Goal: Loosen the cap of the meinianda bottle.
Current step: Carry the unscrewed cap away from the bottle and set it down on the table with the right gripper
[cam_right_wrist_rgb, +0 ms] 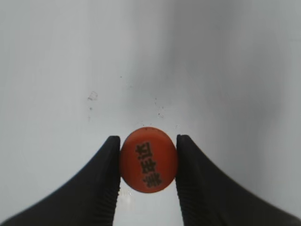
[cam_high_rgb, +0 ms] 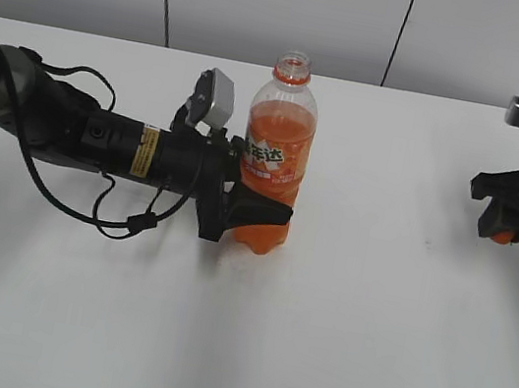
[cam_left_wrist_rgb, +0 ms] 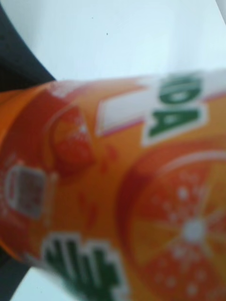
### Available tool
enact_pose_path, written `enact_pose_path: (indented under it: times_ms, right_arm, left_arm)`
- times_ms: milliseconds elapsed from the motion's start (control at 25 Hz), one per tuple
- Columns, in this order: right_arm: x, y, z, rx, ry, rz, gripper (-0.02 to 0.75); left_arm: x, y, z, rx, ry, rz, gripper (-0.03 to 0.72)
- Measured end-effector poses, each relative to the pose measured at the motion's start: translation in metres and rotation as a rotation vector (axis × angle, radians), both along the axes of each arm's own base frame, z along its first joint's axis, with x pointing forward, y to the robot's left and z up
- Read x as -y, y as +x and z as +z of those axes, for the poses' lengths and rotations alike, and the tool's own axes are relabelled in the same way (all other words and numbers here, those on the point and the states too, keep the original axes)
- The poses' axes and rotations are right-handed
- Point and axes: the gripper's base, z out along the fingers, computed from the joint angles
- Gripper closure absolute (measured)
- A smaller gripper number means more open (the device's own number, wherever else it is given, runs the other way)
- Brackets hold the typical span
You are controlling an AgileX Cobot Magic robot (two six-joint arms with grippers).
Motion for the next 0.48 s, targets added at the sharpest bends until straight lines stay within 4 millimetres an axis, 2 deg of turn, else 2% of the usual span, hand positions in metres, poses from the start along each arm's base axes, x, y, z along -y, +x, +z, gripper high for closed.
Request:
enact_pose_path:
  times_ms: [240, 480]
  right_arm:
    - [0.001, 0.002, -0.026, -0.067, -0.003, -0.004, 0.465]
    - [0.001, 0.002, -0.030, -0.080, -0.003, -0.006, 0.465]
  left_arm:
    - [0.000, 0.000, 0.000, 0.000, 0.000, 0.000, 0.281]
    - [0.000, 0.000, 0.000, 0.000, 0.000, 0.000, 0.281]
